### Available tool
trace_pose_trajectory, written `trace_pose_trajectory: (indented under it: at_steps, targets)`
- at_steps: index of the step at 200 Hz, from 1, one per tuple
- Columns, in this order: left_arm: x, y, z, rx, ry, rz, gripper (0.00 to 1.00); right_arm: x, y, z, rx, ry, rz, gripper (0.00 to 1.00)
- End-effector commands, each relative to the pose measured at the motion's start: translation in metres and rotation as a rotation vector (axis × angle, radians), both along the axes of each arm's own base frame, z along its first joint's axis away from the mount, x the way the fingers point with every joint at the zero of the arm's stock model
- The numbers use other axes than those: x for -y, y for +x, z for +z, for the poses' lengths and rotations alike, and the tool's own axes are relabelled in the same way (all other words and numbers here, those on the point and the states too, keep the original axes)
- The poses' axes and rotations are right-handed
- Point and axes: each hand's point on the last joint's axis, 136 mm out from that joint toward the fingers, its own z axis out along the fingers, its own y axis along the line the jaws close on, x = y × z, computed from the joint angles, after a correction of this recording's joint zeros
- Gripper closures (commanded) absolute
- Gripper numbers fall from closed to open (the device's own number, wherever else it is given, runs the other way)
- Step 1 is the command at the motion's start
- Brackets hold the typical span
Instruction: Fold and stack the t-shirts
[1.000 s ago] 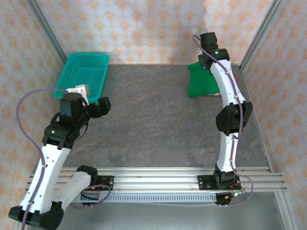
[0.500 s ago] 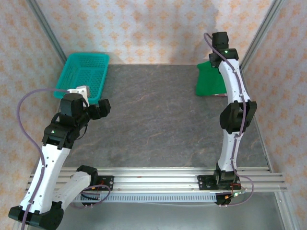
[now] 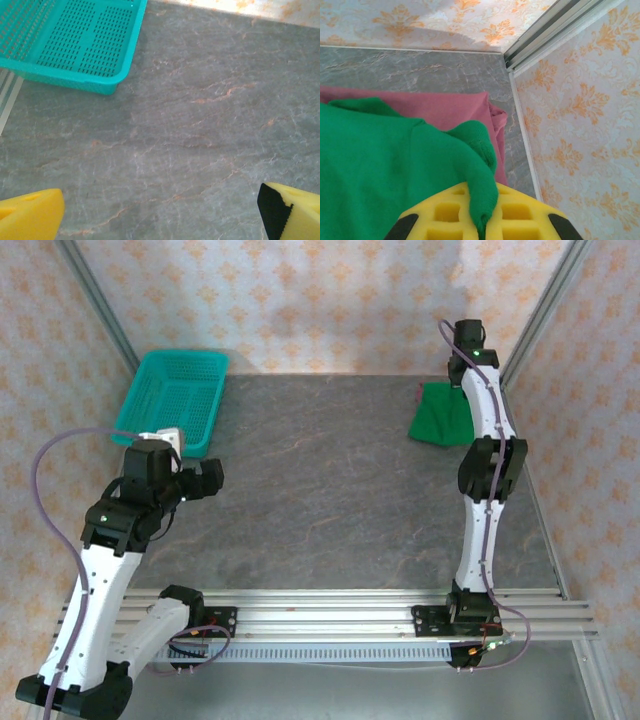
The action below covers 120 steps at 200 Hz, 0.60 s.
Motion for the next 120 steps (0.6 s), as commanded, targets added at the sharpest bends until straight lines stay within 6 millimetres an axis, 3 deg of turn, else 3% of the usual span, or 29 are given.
trace_pose_trajectory:
  at_steps: [1, 74, 120]
  targets:
    - [-0.011, -0.017, 0.008, -0.017, 0.053, 0.024, 0.0, 0.012, 0.013, 0.011, 0.084, 0.013, -0.048, 1.0]
    - [-0.015, -0.015, 0.006, -0.038, 0.065, 0.046, 0.0, 0.044, 0.02, 0.0, 0.127, 0.047, -0.121, 1.0]
    - [-0.016, -0.015, 0.003, -0.052, 0.072, 0.048, 0.0, 0.049, 0.037, -0.009, 0.193, 0.092, -0.125, 1.0]
